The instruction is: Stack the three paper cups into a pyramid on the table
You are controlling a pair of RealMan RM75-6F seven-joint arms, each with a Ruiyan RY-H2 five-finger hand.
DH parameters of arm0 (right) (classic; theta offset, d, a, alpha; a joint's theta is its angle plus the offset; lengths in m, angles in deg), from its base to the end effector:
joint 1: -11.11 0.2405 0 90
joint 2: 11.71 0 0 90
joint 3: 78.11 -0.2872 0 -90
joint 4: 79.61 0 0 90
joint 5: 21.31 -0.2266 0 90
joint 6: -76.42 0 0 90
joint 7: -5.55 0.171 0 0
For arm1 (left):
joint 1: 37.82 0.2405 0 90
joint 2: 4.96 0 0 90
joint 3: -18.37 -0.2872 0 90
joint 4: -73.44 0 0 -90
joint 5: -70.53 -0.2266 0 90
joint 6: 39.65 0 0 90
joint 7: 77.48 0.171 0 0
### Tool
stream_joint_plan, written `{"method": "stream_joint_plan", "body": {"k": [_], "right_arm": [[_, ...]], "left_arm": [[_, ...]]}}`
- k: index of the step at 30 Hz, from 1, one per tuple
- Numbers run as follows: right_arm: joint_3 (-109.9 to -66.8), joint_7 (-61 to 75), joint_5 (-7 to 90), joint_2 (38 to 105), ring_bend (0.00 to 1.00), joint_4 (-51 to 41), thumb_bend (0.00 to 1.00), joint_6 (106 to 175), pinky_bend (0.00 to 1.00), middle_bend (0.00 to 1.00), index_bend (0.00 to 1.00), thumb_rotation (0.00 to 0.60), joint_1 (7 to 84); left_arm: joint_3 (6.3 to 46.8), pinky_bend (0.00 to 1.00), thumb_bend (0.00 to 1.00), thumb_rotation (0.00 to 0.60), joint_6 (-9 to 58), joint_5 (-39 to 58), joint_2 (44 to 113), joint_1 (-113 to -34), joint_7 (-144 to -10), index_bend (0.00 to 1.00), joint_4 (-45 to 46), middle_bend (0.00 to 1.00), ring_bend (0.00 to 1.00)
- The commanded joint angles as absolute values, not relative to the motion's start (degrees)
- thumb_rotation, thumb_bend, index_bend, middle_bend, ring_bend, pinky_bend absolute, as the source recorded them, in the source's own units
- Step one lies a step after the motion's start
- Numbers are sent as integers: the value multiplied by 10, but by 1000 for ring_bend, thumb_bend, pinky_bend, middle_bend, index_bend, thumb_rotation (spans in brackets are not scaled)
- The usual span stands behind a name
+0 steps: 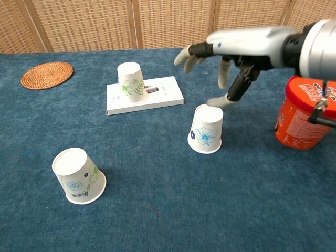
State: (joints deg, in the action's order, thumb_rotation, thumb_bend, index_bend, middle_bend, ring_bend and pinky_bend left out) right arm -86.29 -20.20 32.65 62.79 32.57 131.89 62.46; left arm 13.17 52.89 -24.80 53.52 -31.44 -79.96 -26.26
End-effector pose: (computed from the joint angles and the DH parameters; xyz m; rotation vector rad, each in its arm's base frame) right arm -0.0727 -0.3468 0.0051 2.0701 -0.9999 0.9892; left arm -0.3338 0.1137 0.1690 -1.3712 -1.0391 -0.8955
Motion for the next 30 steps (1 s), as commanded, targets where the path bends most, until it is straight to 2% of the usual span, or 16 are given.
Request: {"method": "stream_joint_plan", "body": {"k": [1, 11, 18, 25, 30], "right_arm": [[-868, -195, 344, 602, 96, 353, 373, 1337, 394, 182, 99, 600, 613], [-868, -159, 431, 550, 96, 375, 385, 1420, 388, 187, 142, 600, 551], [-852, -132, 475, 510, 14, 366, 390, 1461, 255, 186, 159, 600, 499], [-839, -121, 514, 479, 0, 365, 391, 1495, 224, 186, 160, 600, 455], [-834, -92, 526, 466, 0, 363, 389, 1494, 224, 185, 160, 600, 436]], "left_arm": [[134, 0, 407, 600, 526, -246, 538, -316, -792, 0, -262, 50, 0], [142, 0, 406, 600, 510, -242, 549, -329, -737, 0, -273, 46, 0], [146, 0, 407, 600, 487, -252, 548, -348, -682, 0, -302, 40, 0], [149, 0, 407, 600, 442, -263, 553, -379, -622, 0, -330, 0, 0], [146, 0, 406, 600, 398, -266, 556, -404, -594, 0, -353, 0, 0]]}}
